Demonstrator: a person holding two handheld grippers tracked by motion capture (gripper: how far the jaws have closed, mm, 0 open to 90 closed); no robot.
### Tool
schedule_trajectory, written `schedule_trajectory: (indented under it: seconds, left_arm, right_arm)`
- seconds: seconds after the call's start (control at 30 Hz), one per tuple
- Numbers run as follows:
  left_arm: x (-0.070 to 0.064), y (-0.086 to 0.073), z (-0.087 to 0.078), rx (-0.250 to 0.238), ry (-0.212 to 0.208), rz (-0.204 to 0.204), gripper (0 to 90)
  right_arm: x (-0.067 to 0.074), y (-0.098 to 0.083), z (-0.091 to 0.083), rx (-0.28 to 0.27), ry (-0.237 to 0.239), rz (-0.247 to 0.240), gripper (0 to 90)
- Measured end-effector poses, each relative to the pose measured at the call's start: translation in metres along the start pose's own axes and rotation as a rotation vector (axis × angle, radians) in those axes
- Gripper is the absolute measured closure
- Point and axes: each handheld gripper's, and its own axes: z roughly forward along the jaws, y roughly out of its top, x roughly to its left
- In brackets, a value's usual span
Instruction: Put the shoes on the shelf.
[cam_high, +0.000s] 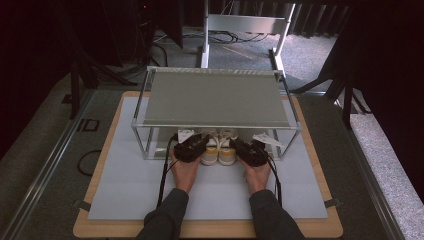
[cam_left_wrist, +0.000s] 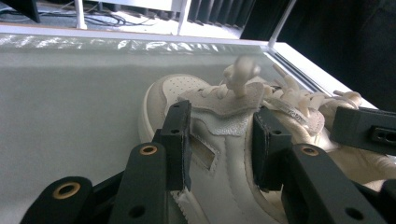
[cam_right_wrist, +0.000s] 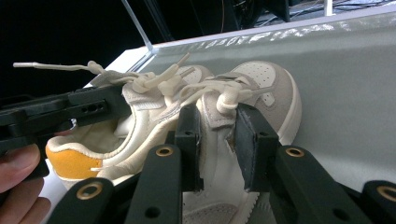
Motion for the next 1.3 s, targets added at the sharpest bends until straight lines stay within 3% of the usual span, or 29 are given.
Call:
schedule_trajectory:
  seconds: [0.13,0.3,0.43,0.67,0.77,0.9,1.07,1.13,1.3]
  left_arm:
    - [-0.001,-0.002,0.002,0.015,0.023,0.034,63.1]
    - [0.001,-0.005,0.007,0.016,0.033,0.015,62.9]
    - [0.002,-0.004,0.008,0.018,0.025,0.029,60.2]
    - [0.002,-0.002,0.001,-0.015,0.016,0.025,46.6]
    - [0.0,-0.003,-0.004,-0.026,0.004,0.038,45.4]
    - [-0.001,-0.004,-0.01,-0.037,0.0,0.013,44.7]
    - [-0.003,-0.004,-0.018,-0.043,-0.019,0.034,43.9]
    - [-0.005,-0.006,-0.023,-0.055,-0.01,0.022,43.9]
    - [-0.007,-0.008,-0.032,-0.058,-0.033,0.022,42.7]
  right_arm:
    - [-0.002,0.0,0.003,0.002,-0.005,0.013,71.9]
    - [-0.004,0.0,0.004,0.028,-0.014,0.06,71.1]
    - [-0.004,0.002,0.005,0.044,-0.026,0.073,68.8]
    - [-0.004,0.003,0.003,0.037,-0.019,0.041,57.7]
    - [-0.002,0.003,0.002,0.01,-0.022,0.017,53.2]
    - [0.001,0.001,-0.004,-0.012,-0.026,0.029,49.0]
    - [0.004,0.002,-0.014,-0.03,-0.012,0.037,45.7]
    - [0.006,0.002,-0.017,-0.04,-0.006,0.013,44.1]
    - [0.015,0.002,-0.023,-0.027,0.002,-0.034,41.1]
